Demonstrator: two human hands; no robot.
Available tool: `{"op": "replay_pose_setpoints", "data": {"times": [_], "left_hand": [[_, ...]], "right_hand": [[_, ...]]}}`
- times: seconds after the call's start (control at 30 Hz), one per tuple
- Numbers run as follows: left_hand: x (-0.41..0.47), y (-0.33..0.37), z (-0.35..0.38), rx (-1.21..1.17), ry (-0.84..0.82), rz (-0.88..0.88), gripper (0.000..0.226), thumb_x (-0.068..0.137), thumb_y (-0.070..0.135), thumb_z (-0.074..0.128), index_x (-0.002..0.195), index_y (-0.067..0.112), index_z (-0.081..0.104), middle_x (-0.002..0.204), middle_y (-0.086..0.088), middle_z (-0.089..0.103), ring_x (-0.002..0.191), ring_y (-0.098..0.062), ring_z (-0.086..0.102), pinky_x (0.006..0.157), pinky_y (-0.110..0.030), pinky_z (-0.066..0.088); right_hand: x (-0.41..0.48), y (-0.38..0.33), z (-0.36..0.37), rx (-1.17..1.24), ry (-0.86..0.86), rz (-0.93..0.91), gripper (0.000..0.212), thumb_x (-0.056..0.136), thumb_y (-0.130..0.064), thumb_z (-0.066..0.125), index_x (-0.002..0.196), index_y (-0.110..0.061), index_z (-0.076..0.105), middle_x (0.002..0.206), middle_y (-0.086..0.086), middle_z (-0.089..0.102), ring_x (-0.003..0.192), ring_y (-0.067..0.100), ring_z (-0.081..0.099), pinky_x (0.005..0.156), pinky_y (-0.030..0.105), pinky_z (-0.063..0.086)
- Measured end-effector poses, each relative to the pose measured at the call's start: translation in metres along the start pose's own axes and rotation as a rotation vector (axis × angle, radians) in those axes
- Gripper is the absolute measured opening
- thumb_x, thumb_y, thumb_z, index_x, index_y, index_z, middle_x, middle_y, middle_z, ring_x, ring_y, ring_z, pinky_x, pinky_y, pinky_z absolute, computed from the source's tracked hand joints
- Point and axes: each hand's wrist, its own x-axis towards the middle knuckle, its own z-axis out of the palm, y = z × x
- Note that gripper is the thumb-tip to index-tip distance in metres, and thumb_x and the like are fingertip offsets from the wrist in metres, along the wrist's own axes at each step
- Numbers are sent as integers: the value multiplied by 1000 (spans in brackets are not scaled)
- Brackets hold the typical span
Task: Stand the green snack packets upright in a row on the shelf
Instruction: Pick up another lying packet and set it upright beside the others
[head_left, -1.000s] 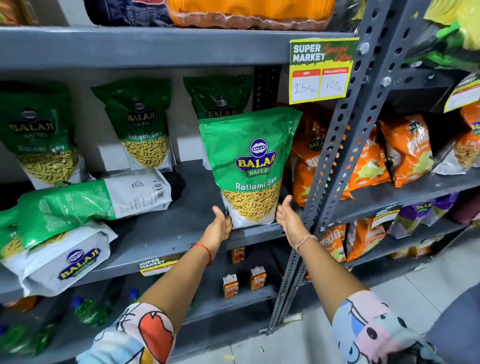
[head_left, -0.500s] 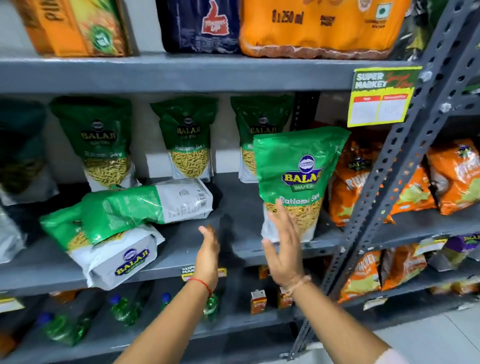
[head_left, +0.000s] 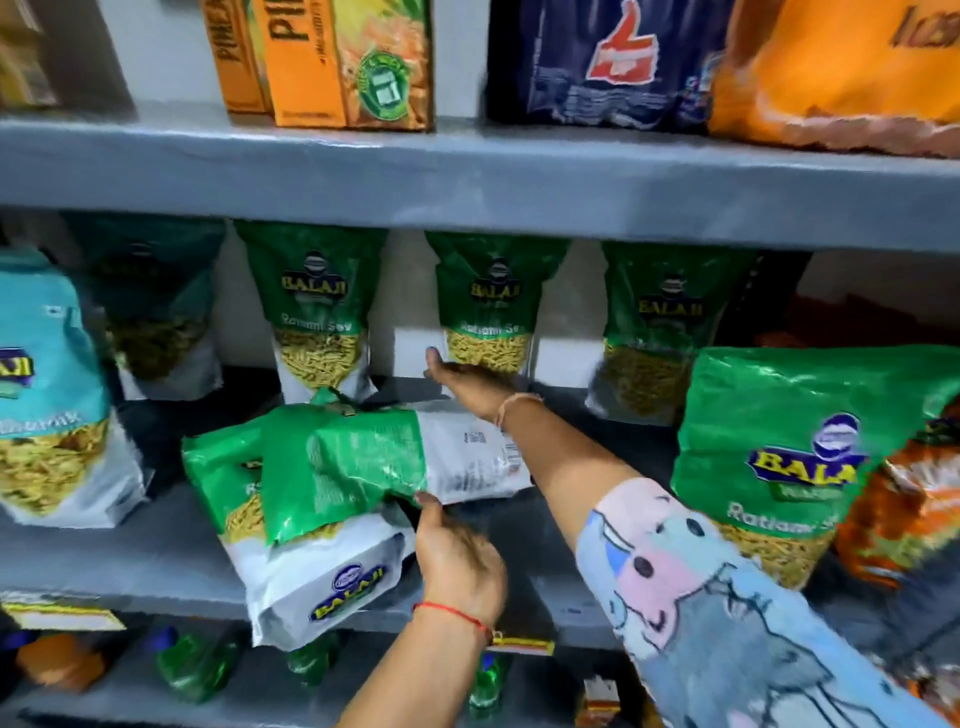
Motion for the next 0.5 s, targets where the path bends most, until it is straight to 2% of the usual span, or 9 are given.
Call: {"op": "replay_pose_setpoints", "data": {"times": [0.1,0.17,0.23,0.27,0.33,0.4,0.43,0.47,0.5], "left_hand": [[11,-5,-4,-30,-23,-26,44,99,42,23,85,19,58,52,5,72,42,-5,64,49,-15,49],[15,-7,-1,-55,-42,-41,50,98,44,22,106,14,61,87,-7,77,80,-15,73,80,-25,54],[17,-6,2,-74,-36,-61,58,97,47,22,129,9,51,120,-13,65,116,-25,59,107,-38,40],[15,-5,6,-61,-29,-68,57,96,48,23,128,10,51,115,-11,68,112,-24,61,104,-38,42],[19,-10,2,-14,-59,-41,49,97,46,24,115,15,57,90,-3,74,81,-14,70,76,-27,54],[21,-9,6,23,-30,-29,46,97,46,23,96,18,60,75,1,72,61,-6,66,58,-19,50],[22,-9,6,34,-11,-22,48,98,45,23,85,18,61,66,1,72,55,-5,66,53,-15,49],[22,-9,8,41,-18,15,53,98,45,22,79,17,63,62,-1,72,57,-7,67,56,-12,51],[22,-8,12,57,-66,36,56,97,47,21,88,16,66,72,-5,73,72,-10,70,71,-12,53]], "right_hand": [[15,-4,3,-188,-100,55,71,85,-67,8,138,-27,31,150,6,32,135,29,32,112,42,23],[22,0,9,-216,-164,76,71,85,-67,11,141,-26,23,153,5,24,139,25,24,116,38,16],[26,4,14,-133,-188,96,70,88,-62,20,141,-17,27,153,6,24,140,21,22,116,32,13],[26,5,14,-171,-190,95,70,88,-63,19,141,-17,27,154,6,23,140,22,22,117,35,13],[23,5,12,-330,-156,118,73,84,-68,8,140,-26,28,155,7,20,131,26,36,111,44,24],[21,8,9,-346,-62,109,76,80,-73,4,135,-31,38,153,13,24,93,22,54,81,36,39],[19,12,7,-283,-20,94,77,80,-73,6,133,-30,42,152,14,25,95,22,54,81,35,40],[16,16,5,-202,29,77,77,81,-72,9,131,-26,44,152,15,24,115,27,49,97,39,38],[10,20,1,-109,89,82,77,82,-71,11,132,-23,44,153,15,22,132,31,36,109,42,30]]}}
